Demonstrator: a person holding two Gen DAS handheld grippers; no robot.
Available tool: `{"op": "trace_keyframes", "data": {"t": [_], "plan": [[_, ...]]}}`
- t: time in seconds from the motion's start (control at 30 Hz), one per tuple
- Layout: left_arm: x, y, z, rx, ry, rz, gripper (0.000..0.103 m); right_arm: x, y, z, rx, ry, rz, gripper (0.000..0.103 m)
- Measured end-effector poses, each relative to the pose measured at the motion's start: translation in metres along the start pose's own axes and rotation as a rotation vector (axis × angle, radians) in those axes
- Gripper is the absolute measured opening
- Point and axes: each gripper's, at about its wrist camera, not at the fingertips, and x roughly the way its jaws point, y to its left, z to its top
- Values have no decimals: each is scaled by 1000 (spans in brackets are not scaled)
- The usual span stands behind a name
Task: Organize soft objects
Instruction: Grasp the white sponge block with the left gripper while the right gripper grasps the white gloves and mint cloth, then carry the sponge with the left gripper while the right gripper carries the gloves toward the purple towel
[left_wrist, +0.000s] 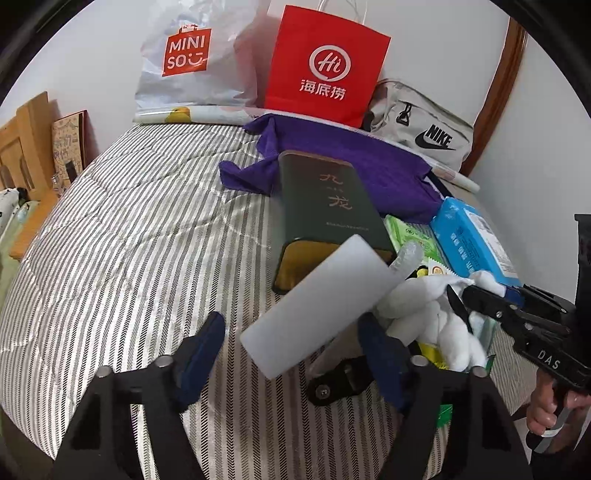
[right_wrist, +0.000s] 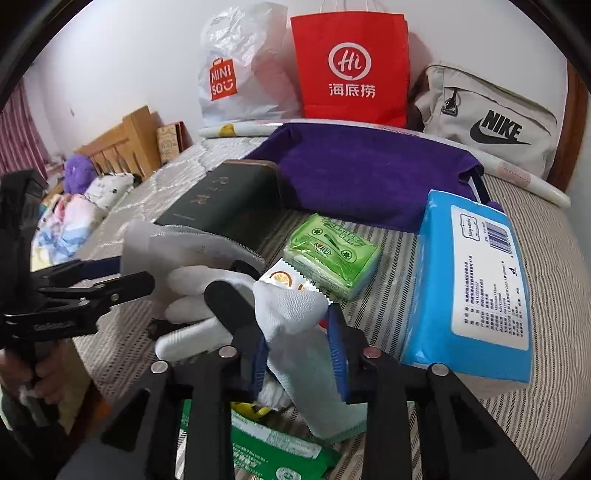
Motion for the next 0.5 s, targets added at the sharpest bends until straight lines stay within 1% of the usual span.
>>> {"op": "trace_keyframes", "data": {"t": [0.03, 0.07, 0.13, 0.23, 0.4, 0.5], "plan": [[0, 0, 0, 3, 0, -7, 59, -4, 0, 0, -2, -11, -3, 17], [-1, -1, 0, 4, -2, -7, 59, -9, 0, 0, -5, -23, -6, 17], [-2, -1, 0, 12, -13, -8, 55, -21, 0, 1, 1, -56, 1, 16], [-6, -2, 0, 12, -30, -6, 53, -35, -4, 6, 24, -95, 15, 16], [-26, 3, 3, -14, -80, -18, 47, -63, -12, 11, 47, -168, -13, 16], [-33, 3, 3, -14, -91, -8, 44, -79, -20, 8, 66, -189, -38, 16]]}}
